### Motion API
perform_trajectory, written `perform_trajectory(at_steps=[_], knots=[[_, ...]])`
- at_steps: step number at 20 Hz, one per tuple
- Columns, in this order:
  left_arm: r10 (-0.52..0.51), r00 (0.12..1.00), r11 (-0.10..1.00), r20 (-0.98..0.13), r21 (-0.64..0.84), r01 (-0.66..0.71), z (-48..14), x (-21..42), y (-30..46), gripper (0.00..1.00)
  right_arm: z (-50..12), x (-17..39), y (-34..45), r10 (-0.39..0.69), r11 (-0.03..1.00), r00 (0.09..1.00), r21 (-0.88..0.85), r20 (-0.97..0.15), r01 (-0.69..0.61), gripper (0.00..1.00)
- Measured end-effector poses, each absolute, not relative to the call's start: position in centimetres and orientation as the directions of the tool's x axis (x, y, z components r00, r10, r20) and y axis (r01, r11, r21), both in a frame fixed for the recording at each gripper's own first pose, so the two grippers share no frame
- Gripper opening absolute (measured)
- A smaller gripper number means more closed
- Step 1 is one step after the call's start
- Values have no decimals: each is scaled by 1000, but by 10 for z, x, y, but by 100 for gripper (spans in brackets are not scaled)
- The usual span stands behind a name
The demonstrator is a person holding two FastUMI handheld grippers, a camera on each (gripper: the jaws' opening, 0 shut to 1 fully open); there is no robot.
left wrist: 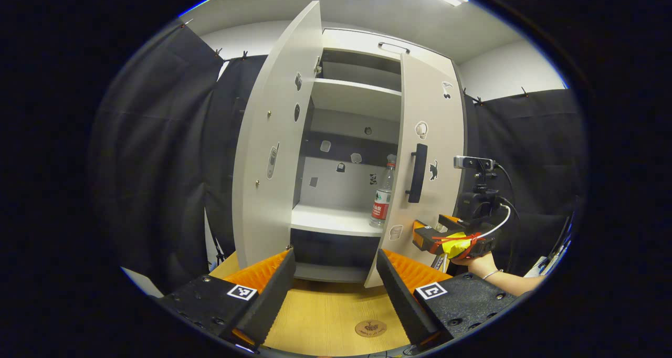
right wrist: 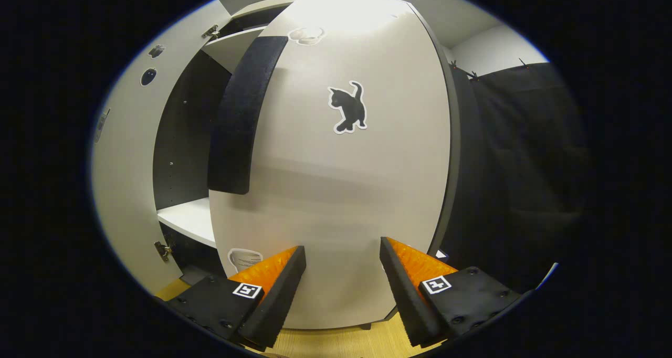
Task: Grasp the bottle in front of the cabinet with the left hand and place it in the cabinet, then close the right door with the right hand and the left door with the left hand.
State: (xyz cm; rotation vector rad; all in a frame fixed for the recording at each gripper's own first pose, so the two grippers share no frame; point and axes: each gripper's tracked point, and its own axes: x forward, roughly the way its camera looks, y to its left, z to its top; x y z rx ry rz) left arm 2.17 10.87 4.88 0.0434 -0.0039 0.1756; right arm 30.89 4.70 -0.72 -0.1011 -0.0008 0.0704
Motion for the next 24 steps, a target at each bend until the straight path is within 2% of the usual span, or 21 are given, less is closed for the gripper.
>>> perform_trajectory(at_steps=[4,8,17,24], knots=[[180,984,983,1,36,-180,45,23,118,94,-5,306,49,70,991,998,-114,-1,-70,95],[227,974,973,-2,34,-227,41,14,138,95,-5,302,48,63,993,998,-102,-1,-63,94],[455,890,890,-5,30,-455,25,-28,230,95,-4,304,51,52,993,999,-109,0,-51,95],[547,837,835,10,55,-547,30,-23,294,95,-3,298,44,60,995,997,-78,-38,-63,95]])
